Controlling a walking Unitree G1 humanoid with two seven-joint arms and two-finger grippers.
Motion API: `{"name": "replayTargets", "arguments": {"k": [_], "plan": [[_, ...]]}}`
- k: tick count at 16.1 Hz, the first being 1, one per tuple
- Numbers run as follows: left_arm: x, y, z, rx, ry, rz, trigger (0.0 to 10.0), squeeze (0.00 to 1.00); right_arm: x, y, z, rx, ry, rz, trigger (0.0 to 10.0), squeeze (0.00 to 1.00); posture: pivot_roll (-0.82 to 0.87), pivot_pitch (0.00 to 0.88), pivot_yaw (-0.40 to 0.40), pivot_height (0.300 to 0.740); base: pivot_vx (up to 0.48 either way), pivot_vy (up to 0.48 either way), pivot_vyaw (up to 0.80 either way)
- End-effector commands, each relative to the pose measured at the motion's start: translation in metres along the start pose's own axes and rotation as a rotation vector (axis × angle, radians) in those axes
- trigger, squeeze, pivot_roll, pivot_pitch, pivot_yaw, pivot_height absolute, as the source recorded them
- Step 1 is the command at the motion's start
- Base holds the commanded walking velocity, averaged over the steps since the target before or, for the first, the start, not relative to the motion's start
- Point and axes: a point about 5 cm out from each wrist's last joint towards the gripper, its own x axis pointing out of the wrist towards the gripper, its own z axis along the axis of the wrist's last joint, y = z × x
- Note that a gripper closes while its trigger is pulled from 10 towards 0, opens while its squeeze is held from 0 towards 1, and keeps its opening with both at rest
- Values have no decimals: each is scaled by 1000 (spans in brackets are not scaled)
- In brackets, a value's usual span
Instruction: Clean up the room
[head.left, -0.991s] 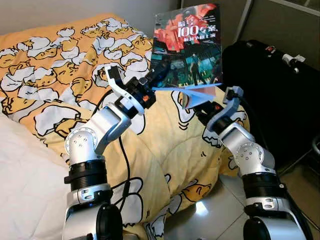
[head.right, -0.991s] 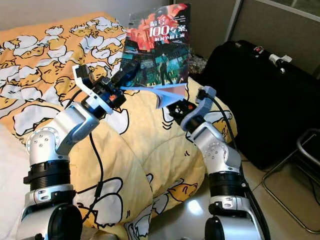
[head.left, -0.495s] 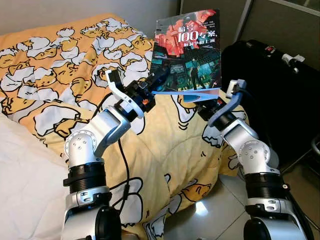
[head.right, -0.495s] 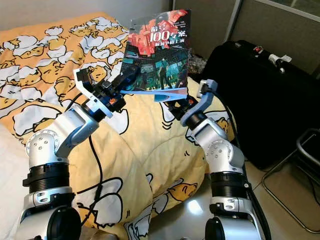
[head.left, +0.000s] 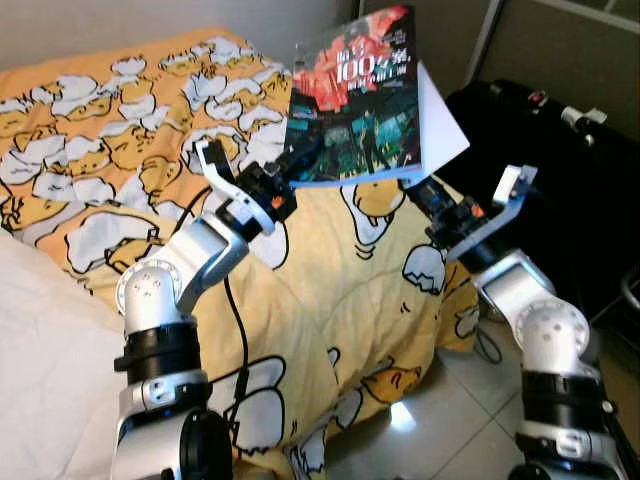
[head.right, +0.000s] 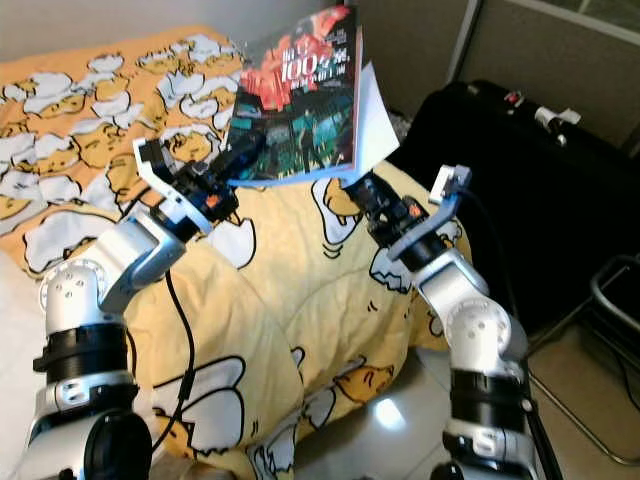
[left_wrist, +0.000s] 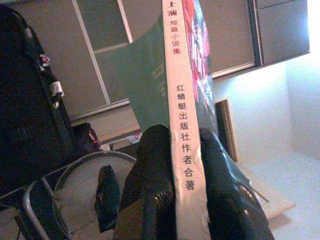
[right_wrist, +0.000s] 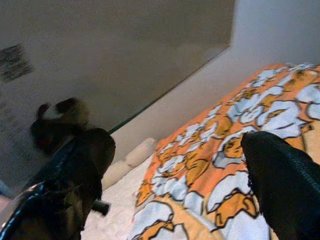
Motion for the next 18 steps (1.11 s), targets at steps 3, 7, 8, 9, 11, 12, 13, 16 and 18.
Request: {"name": "replayTargets", "arguments": {"k": [3, 7, 8, 9, 11, 12, 13, 16, 18], "plan": [[3, -2, -1, 14, 23, 0, 0, 0, 3, 13, 0, 8, 19, 89, 10000, 0, 28, 0, 27, 740, 0, 0, 0], [-2, -1, 2, 18, 16, 0, 0, 0, -1, 9, 6, 42, -15, 55, 10000, 0, 34, 0, 17, 740, 0, 0, 0], [-3, -1, 2, 19, 16, 1, 0, 0, -2, 9, 8, 47, -24, 54, 10000, 0, 35, 0, 16, 740, 0, 0, 0], [-5, 1, 2, 30, 22, 12, 0, 0, -3, 9, 11, 50, -35, 54, 10000, 0, 35, 0, 15, 740, 0, 0, 0], [-9, 6, 1, 62, 46, 46, 0, 0, -4, 11, 15, 56, -53, 62, 10000, 0, 37, 0, 14, 740, 0, 0, 0], [-11, 8, 0, 77, 58, 64, 0, 0, -5, 12, 15, 58, -56, 66, 10000, 0, 36, 0, 16, 740, 0, 0, 0], [-11, 9, -1, 86, 67, 69, 0, 0, -6, 12, 13, 59, -52, 64, 10000, 0, 35, 0, 17, 740, 0, 0, 0], [-12, 9, -3, 101, 85, 68, 0, 0, -7, 11, 7, 48, -11, 38, 10000, 0, 31, 0, 18, 740, 0, 0, 0], [-12, 8, -2, 159, 102, 74, 0, 0, -11, -2, 0, 11, 48, -64, 10000, 0, 28, 0, 16, 740, 0, 0, 0]]}}
